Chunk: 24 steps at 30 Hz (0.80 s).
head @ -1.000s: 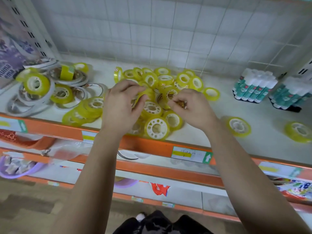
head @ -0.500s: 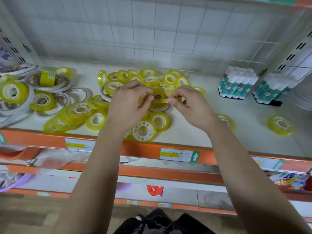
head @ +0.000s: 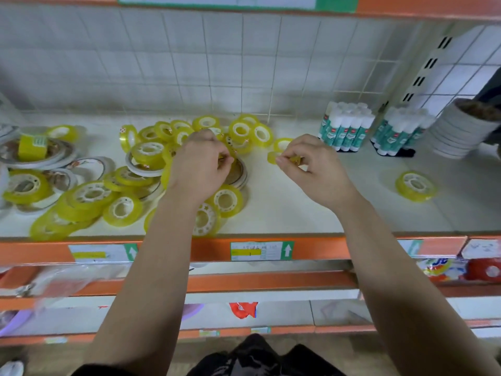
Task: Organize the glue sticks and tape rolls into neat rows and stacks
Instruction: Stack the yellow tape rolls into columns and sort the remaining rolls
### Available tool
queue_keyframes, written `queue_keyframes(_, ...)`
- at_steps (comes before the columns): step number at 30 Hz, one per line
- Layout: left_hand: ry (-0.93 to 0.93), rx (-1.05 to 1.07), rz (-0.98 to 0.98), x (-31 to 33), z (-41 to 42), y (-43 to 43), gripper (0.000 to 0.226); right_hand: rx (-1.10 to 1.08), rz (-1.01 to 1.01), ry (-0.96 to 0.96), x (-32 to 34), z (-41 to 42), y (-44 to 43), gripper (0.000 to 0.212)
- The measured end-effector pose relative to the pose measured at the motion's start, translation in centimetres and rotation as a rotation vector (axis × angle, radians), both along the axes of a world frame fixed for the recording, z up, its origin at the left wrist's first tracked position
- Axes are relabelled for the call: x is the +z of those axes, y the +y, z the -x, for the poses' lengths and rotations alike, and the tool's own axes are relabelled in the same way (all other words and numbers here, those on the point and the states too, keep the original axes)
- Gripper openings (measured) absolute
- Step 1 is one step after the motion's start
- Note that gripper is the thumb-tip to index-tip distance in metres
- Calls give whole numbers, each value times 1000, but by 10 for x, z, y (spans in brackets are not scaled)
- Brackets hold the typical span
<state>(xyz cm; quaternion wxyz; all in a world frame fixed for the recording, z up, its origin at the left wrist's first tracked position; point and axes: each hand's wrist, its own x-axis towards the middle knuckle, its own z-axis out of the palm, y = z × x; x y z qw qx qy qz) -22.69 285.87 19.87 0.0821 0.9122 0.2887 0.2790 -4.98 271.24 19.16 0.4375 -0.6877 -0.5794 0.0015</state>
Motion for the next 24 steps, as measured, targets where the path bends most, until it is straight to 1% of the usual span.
queue_keyframes(5,13,24,-1,0,-5,2,21,0,-22,45,1,-1,-4,22)
queue_keyframes(10,63,45,31,-1,-6,5,40,3,-28,47,-1,-3,-5,28)
queue_keyframes(12,64,45,38,-2,-6,6,40,1,-25,49,-1,-4,-5,31)
queue_keyframes(15,24,22,57,-2,-6,6,36,-3,-22,56,0,-5,-6,26)
queue_keyframes(19,-83,-55,86,6,-7,1,32,-30,-24,51,5,-8,-11,23)
queue_keyframes(24,-164,-217,128,15,-28,-23,40,-35,-8,5,14,-28,-34,17)
